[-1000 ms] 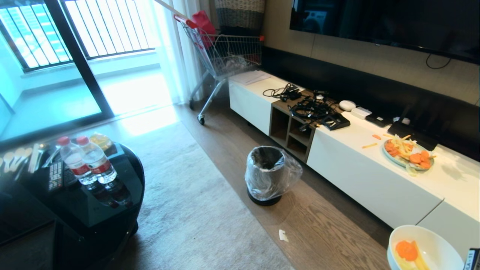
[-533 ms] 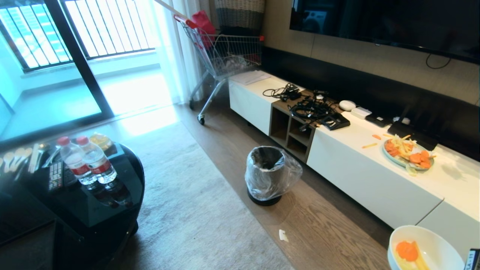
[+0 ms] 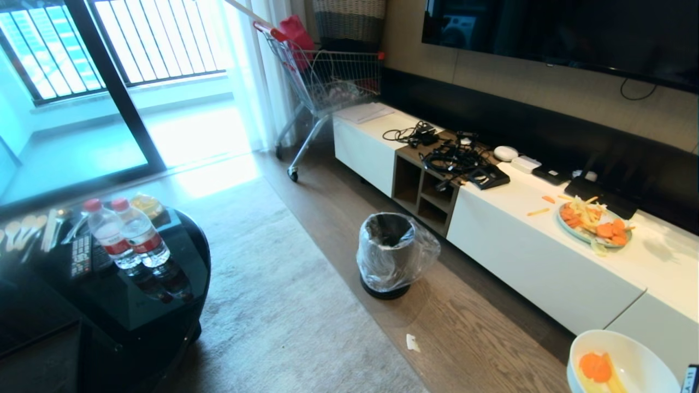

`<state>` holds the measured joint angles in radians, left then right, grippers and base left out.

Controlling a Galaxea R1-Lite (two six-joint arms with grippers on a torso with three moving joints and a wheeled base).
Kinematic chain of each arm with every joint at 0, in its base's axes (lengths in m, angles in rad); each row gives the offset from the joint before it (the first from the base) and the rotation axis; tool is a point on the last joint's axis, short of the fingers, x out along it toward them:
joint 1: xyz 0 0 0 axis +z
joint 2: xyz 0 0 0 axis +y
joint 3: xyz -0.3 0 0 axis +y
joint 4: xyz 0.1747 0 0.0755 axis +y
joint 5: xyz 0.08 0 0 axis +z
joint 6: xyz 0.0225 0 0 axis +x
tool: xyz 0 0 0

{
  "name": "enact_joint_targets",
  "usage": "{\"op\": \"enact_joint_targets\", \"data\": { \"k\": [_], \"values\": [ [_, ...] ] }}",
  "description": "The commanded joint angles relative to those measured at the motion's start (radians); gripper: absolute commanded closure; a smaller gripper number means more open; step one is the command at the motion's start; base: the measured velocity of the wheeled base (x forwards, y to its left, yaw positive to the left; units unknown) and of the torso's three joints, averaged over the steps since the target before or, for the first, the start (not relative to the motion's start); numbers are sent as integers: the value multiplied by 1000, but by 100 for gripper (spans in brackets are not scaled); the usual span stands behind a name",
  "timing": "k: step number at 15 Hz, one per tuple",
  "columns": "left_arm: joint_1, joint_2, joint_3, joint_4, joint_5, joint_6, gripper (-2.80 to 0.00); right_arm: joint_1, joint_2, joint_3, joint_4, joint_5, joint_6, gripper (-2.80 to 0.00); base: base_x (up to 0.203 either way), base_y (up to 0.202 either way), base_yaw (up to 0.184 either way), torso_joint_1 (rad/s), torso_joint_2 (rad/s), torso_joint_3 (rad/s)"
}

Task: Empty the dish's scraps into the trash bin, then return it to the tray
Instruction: Move the bowl over the trash can

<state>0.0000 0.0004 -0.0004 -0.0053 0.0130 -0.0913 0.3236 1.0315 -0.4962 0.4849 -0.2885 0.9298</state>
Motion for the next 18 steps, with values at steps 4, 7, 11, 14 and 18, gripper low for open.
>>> {"op": "enact_joint_targets", "data": {
  "k": [4, 7, 11, 14, 18],
  "values": [
    [0, 0, 0, -1, 1, 1, 0, 0, -2, 13, 1, -1, 6, 0, 0, 0, 0, 0, 0, 0],
    [0, 0, 0, -1, 1, 1, 0, 0, -1, 13, 0, -1, 6, 0, 0, 0, 0, 0, 0, 0],
    [0, 0, 0, -1, 1, 1, 0, 2, -1, 15, -3, -1, 6, 0, 172, 0, 2, 3, 2, 3],
    [0, 0, 0, -1, 1, 1, 0, 2, -1, 15, -2, -1, 6, 0, 184, 0, 1, 3, -1, 4],
    [0, 0, 0, -1, 1, 1, 0, 2, -1, 15, -3, -1, 4, 0, 185, 0, 0, 4, 2, 2]
  ]
}}
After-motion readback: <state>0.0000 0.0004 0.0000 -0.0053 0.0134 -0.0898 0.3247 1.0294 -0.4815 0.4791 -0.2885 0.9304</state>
